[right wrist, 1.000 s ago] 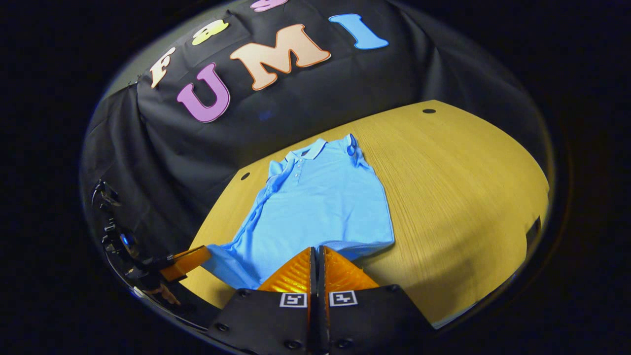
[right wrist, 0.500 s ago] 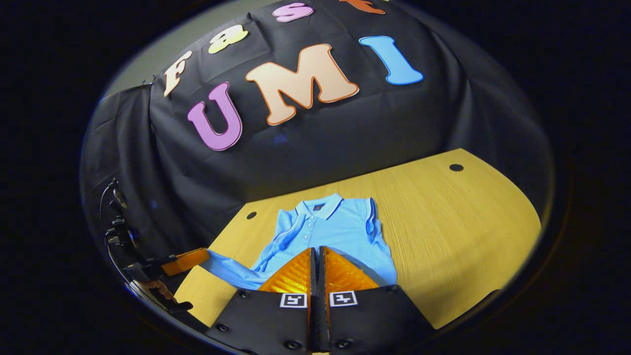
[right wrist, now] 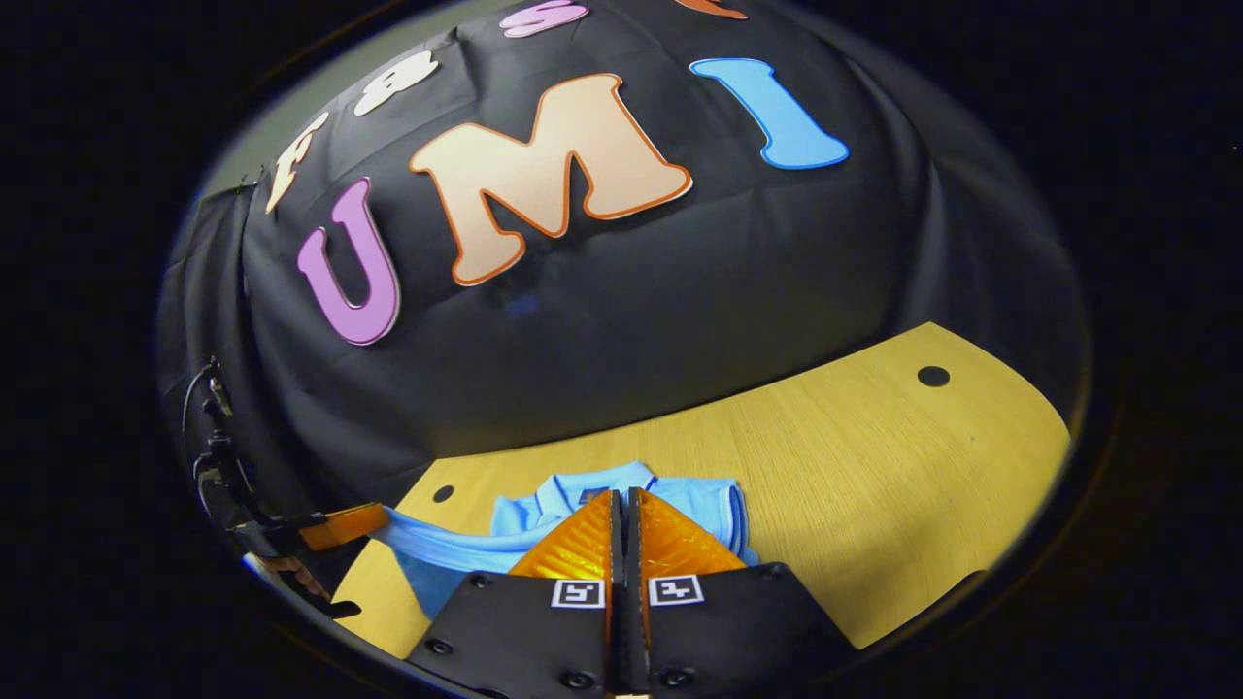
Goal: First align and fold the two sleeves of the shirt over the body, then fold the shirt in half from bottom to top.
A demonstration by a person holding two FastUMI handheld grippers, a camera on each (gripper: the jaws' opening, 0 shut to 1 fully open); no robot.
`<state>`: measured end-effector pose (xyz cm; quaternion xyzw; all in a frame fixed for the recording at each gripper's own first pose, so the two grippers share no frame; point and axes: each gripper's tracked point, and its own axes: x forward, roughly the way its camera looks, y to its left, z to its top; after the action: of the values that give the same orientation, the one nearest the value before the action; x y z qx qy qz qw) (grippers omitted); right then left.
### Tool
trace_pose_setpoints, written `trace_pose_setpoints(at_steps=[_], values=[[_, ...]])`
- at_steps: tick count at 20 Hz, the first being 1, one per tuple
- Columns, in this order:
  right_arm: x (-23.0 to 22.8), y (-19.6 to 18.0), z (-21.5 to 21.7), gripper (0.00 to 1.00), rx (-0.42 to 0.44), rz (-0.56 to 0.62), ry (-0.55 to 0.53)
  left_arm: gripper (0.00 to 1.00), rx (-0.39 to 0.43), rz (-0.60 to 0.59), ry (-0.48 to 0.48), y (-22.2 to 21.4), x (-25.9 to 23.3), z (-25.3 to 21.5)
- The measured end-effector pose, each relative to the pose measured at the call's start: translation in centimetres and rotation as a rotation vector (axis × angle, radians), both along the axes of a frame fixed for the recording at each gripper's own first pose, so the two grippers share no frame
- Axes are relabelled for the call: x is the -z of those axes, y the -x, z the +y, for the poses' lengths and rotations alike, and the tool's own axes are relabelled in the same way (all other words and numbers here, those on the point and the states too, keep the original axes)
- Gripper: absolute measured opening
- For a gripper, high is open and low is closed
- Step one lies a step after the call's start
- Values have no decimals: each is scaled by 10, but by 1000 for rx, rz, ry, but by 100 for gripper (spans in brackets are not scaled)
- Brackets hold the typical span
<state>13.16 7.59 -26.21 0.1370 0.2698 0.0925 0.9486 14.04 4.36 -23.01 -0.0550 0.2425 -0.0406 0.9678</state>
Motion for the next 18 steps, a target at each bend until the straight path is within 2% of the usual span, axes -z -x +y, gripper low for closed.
trace_pose_setpoints(at_steps=[4,7,9,11,12,14,15,16,17,18], values=[[53,-48,-3,2,40,63,44,0,-9,28,25,-63,42,-2],[84,-69,-7,2,69,90,74,0,3,61,-84,-83,75,5],[102,-66,-9,2,94,163,61,0,14,85,-118,-84,90,2],[103,-60,-17,15,113,179,93,5,66,99,-47,-84,90,-18],[97,-56,-21,42,120,155,123,34,63,93,-40,-74,86,-18],[60,-48,-31,96,112,66,181,93,42,2,-50,-73,54,-12],[42,-40,-32,98,110,16,209,94,31,-42,-60,-66,36,-11],[20,-31,-35,92,111,-37,237,96,21,-78,-68,-54,19,-9],[-2,-21,-36,97,106,-98,257,95,4,-118,-79,-41,0,-6],[-25,-10,-34,98,97,-157,275,95,-9,-154,-85,-30,-17,-5]])
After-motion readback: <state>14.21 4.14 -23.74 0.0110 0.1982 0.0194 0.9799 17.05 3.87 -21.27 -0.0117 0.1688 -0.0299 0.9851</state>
